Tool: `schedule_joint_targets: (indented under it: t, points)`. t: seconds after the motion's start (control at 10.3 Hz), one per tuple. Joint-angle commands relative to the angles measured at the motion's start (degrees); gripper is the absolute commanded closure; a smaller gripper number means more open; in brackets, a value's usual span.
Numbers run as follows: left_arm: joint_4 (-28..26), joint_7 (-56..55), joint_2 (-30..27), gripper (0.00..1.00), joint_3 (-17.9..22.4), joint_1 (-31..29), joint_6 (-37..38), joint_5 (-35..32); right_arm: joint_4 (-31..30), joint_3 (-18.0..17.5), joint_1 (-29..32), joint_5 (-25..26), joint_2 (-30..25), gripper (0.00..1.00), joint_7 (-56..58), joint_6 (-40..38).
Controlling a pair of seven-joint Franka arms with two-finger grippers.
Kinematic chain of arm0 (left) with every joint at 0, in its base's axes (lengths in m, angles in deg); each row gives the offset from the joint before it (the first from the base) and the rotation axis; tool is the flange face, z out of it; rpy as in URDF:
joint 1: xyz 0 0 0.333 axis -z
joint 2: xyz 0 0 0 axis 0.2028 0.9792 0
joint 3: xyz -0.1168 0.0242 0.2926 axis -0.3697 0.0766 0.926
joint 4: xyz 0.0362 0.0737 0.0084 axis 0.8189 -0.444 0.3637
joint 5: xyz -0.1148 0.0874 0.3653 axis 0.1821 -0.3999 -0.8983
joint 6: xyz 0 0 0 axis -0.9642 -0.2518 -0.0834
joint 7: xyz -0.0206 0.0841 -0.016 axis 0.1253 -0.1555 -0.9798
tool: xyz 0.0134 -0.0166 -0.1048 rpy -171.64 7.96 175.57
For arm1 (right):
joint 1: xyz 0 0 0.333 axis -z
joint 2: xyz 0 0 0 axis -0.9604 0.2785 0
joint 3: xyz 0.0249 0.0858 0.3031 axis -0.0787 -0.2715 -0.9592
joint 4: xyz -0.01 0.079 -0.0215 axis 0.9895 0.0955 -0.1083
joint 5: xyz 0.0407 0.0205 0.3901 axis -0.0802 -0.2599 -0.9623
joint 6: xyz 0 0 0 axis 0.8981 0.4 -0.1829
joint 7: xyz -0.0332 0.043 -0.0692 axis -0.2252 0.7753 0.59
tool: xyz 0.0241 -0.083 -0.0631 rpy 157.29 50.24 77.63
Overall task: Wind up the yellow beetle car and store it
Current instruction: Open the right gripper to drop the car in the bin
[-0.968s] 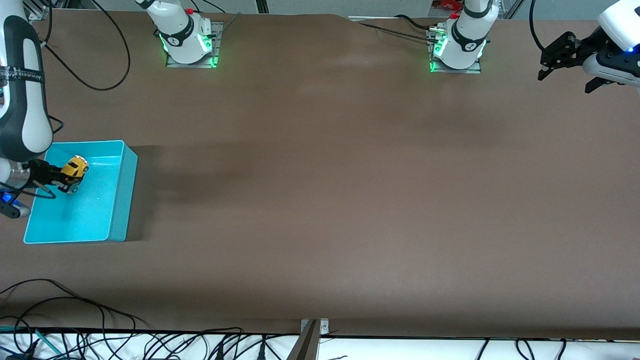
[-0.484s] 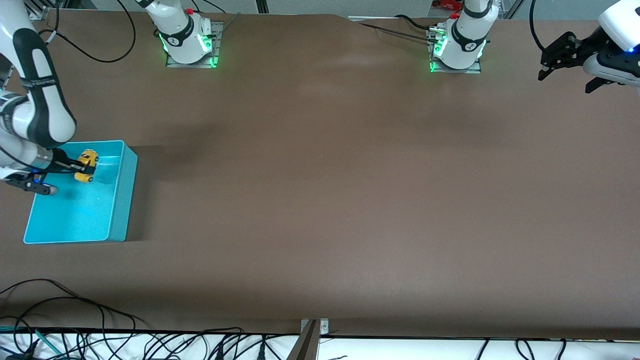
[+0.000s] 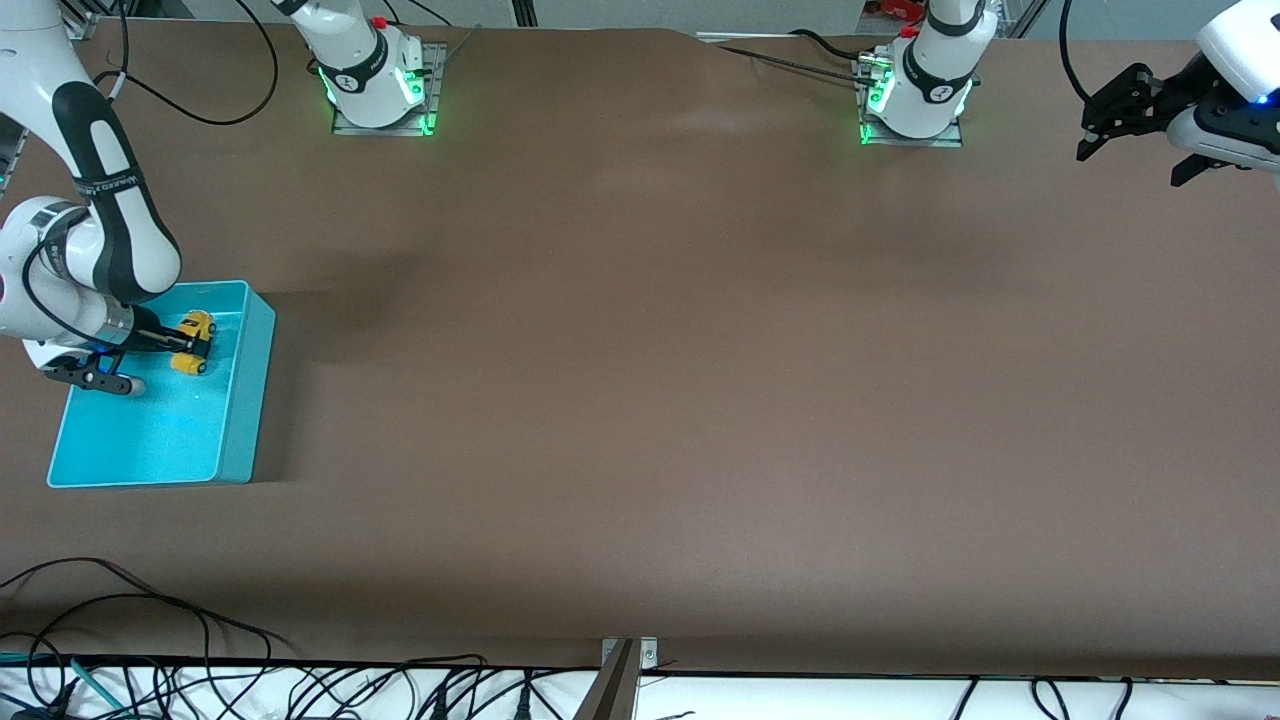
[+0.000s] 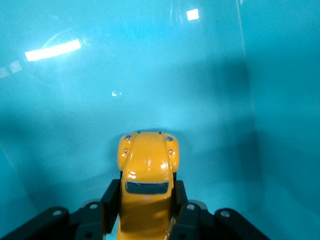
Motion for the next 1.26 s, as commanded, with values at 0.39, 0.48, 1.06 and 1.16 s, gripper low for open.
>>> schedule_joint_targets:
  t: [0.39,0.48,1.06,1.16]
  points:
    - [1.5,0.06,0.51,0.0,0.16,-0.55,1.31,0.67,2.07,-1.4,-0.77,-0.31,-10.99,0.0,1.47,-3.32]
    - [1.5,0.06,0.51,0.0,0.16,-0.64,1.39,0.76,3.38,-1.4,-1.82,-0.31,-13.1,0.0,1.56,-6.38]
    - [1.5,0.06,0.51,0.0,0.25,-0.73,2.19,0.76,21.85,-3.6,-10.34,-7.84,-19.77,0.0,-2.01,-35.05]
    - [1.5,0.06,0.51,0.0,0.25,-0.73,2.1,0.76,21.94,-3.51,-12.45,-7.86,-22.06,0.0,-3.34,-36.71]
